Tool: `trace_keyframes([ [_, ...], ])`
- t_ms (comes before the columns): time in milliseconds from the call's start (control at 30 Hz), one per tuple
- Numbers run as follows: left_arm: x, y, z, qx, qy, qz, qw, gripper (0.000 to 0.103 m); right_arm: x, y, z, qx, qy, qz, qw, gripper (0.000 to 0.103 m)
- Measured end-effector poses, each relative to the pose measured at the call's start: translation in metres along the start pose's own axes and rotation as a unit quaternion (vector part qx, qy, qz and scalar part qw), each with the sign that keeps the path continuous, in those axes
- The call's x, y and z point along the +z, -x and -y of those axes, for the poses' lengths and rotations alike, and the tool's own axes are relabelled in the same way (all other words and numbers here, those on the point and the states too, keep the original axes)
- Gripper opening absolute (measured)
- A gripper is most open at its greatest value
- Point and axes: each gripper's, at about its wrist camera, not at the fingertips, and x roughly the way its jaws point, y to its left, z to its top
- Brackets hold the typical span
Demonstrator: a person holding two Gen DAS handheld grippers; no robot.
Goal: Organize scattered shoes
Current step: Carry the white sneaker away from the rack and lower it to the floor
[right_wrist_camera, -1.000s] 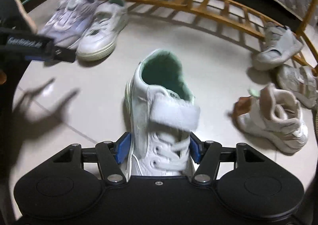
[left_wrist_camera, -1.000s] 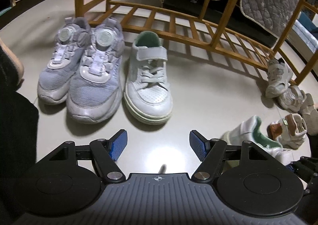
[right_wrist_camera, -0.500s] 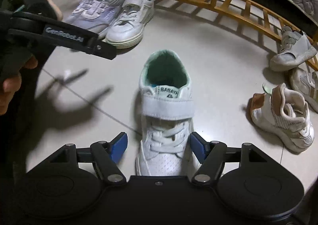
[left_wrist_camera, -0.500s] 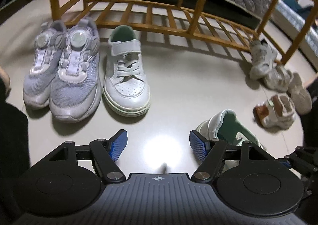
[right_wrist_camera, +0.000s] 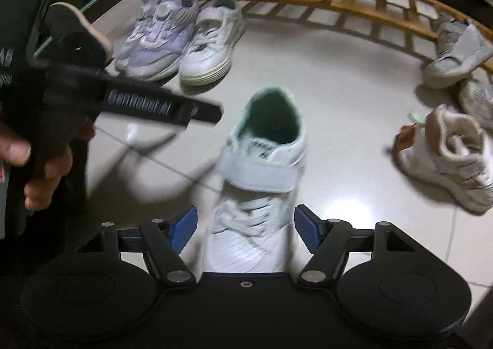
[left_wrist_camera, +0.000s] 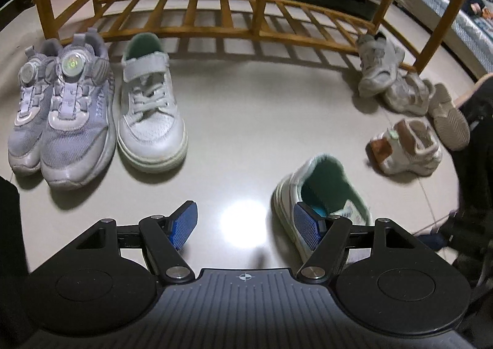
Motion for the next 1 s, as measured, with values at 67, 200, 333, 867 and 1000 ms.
trace_keyframes([
  [67, -0.001, 0.0, 0.0, 0.0, 0.002, -0.002, 1.0, 0.07, 0.001, 0.0, 0.001, -0.002, -0.002, 0.001, 1.0, 0.072],
  [200, -0.004, 0.004, 0.002, 0.007, 0.006, -0.005, 0.9999, 0.07, 0.0, -0.01, -0.004, -0.015, 0.013, -0.001, 1.0, 0.072],
  [333, -0.01, 0.011, 0.003, 0.012, 0.01, -0.007, 0.9998, 0.07, -0.001, -0.012, -0.001, 0.004, 0.003, -0.002, 1.0, 0.072],
  [867, -0.041, 0.027, 0.031, 0.039, 0.006, -0.051, 0.9979, 0.07, 0.015, 0.014, 0.044, 0.013, -0.054, 0.049, 0.997, 0.072],
  [1000, -0.044, 0.024, 0.044, 0.041, 0.003, -0.069, 0.9968, 0.07, 0.021, 0.013, 0.045, 0.015, -0.056, 0.05, 0.997, 0.072],
])
